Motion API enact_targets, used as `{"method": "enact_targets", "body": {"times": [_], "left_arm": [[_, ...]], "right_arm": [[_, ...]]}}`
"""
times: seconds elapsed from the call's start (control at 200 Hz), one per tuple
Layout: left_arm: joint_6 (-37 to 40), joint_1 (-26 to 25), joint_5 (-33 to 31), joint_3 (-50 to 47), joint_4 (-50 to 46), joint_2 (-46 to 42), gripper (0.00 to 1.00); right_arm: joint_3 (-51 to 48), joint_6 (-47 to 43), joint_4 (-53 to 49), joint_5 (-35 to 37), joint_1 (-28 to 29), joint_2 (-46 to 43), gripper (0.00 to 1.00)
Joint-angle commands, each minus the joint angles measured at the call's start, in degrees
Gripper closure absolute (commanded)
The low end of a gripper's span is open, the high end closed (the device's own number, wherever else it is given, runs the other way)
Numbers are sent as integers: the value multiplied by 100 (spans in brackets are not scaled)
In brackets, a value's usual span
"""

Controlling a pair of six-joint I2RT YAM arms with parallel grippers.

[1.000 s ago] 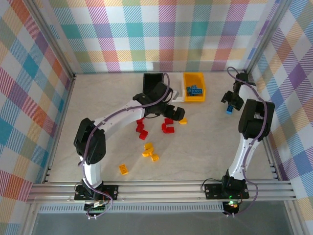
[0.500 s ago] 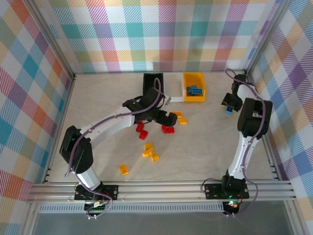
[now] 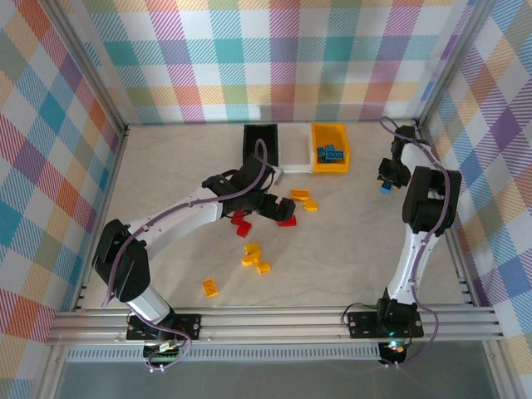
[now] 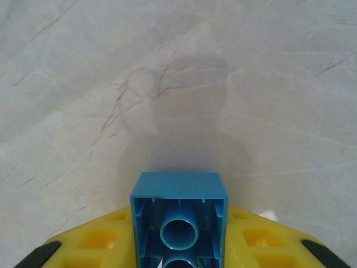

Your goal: Sort the legos into containers by color

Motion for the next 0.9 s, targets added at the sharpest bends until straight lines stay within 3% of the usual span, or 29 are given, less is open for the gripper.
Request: {"method": "enact_targets", "body": {"times": [0.0,0.17,0.315,0.6,0.895], "left_arm": [[-116,53,-52,-133,3,-336,0],[-336,184,-21,-417,22,-528,0],[-576,364,85,-745,101,-796,0],[-777,602,-105,-1227,-311,-1580,0],[-996,871,-136,-1596,-600,-2100,0]], "right_arm": [[-145,-30,-42,-146,231,-556,69],[-96,126,215,-1071,703,-1239,68],[591,192,273,-1715,1115,-1145,67],[2789,323,-116,-2004,1420,472,67],[4243,473,-159,-2330,1511,1576,56]]}}
